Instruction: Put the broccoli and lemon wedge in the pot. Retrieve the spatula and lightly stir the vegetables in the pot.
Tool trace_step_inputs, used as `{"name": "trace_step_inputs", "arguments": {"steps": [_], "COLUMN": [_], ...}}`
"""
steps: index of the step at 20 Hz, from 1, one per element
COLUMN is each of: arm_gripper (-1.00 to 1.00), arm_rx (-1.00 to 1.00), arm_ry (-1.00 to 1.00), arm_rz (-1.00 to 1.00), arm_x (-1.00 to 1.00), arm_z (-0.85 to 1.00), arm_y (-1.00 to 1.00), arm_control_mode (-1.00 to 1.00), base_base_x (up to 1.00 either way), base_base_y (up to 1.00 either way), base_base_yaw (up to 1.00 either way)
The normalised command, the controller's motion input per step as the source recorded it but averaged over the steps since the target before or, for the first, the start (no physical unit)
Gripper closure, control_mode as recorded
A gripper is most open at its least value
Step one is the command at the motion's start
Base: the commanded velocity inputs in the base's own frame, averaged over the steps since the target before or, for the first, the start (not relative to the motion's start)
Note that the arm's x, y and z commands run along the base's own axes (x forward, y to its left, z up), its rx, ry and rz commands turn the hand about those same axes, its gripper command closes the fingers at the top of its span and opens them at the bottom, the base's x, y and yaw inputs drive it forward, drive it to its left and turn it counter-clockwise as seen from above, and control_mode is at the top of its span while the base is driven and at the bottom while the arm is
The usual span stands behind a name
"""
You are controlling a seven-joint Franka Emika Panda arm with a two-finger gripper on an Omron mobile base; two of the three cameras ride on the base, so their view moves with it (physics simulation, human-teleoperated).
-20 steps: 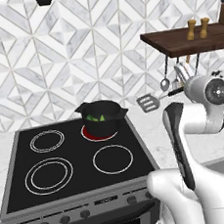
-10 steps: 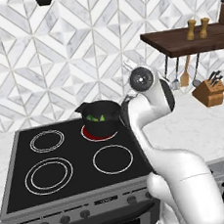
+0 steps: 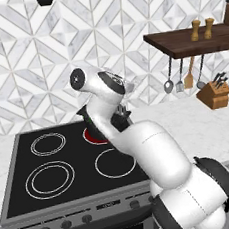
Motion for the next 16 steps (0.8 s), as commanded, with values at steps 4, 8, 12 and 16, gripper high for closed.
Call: {"name": "trace_step_inputs", "arguments": {"steps": [4,8,12,16], "arm_gripper": [1.00,1.00,1.00,1.00], "arm_rx": [-0.06,-0.02,0.00,0.00], "arm_ry": [0.12,0.08,0.03,0.04], "arm_rz": [-0.04,-0.05,-0.03,0.00], "arm_x": [0.53,0.54,0.60,0.49], "arm_z": [0.01,-0.13,-0.35,-0.52], "arm_y": [0.58,0.10,0.00,0.00], "arm_control_mode": [-1.00,-1.00,-1.00,-1.00], "base_base_x": [0.00,0.00,0.00,0.00], "base_base_y": [0.00,0.00,0.00,0.00], "base_base_yaw": [0.00,0.00,0.00,0.00]}}
